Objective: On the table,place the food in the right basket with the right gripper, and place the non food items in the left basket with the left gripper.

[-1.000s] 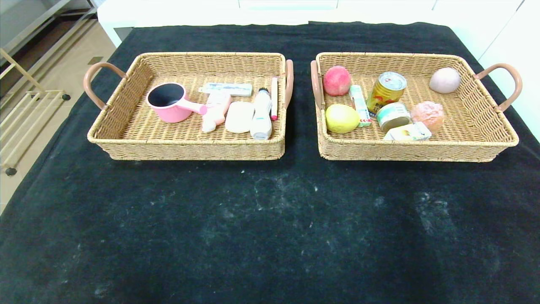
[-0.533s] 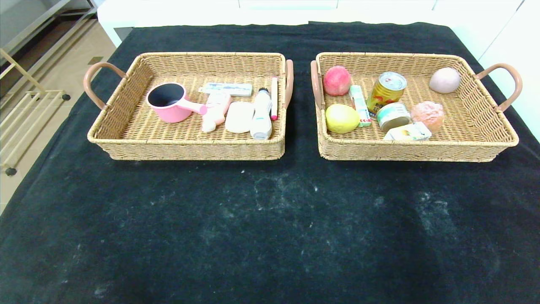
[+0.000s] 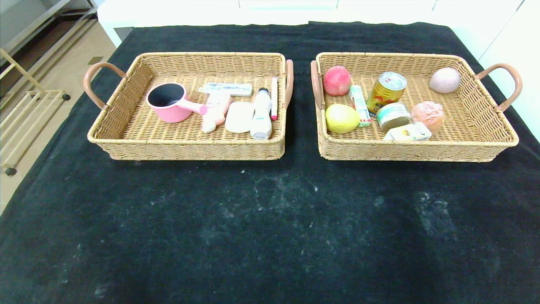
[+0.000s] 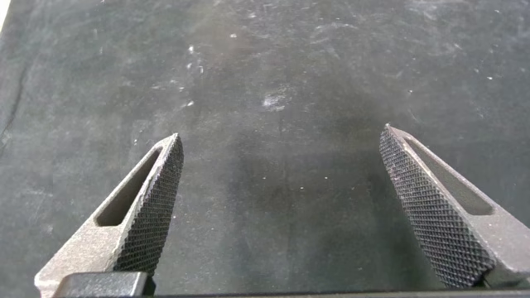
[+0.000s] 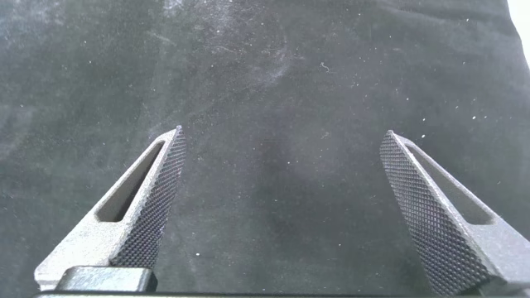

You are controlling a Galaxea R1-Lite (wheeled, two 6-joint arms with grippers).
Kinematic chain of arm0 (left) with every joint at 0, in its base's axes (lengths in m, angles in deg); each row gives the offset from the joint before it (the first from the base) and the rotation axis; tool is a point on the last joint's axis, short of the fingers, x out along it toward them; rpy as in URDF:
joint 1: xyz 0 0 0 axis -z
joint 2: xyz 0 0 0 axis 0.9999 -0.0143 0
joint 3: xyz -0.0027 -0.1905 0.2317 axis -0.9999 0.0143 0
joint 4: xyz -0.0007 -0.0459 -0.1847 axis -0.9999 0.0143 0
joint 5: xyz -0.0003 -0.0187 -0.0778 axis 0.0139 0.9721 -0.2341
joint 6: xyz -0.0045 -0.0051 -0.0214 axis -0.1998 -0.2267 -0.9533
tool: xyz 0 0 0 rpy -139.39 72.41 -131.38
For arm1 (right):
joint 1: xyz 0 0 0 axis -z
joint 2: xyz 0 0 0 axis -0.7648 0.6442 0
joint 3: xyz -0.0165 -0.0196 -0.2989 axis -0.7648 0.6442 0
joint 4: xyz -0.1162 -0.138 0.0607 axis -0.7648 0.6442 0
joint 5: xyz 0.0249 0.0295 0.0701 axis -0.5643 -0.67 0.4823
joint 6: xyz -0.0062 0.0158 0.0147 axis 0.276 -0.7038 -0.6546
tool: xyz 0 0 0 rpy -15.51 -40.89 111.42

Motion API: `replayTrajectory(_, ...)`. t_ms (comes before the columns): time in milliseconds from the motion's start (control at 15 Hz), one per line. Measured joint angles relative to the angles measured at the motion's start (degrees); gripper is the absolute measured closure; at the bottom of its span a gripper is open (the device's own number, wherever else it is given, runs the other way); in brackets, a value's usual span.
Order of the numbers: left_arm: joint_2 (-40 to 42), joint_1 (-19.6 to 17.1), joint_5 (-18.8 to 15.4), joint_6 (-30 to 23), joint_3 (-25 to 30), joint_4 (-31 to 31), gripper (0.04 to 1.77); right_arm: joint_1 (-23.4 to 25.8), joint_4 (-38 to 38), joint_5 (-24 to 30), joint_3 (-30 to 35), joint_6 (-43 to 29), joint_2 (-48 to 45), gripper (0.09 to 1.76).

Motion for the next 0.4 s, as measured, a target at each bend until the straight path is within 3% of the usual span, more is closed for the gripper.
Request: replayTrajectory(400,-0.1,0.0,0.9,-5.0,0.0,-0.4,0.09,0.0,0.0,-0.1,0.0,-0.2,0.0,0.14)
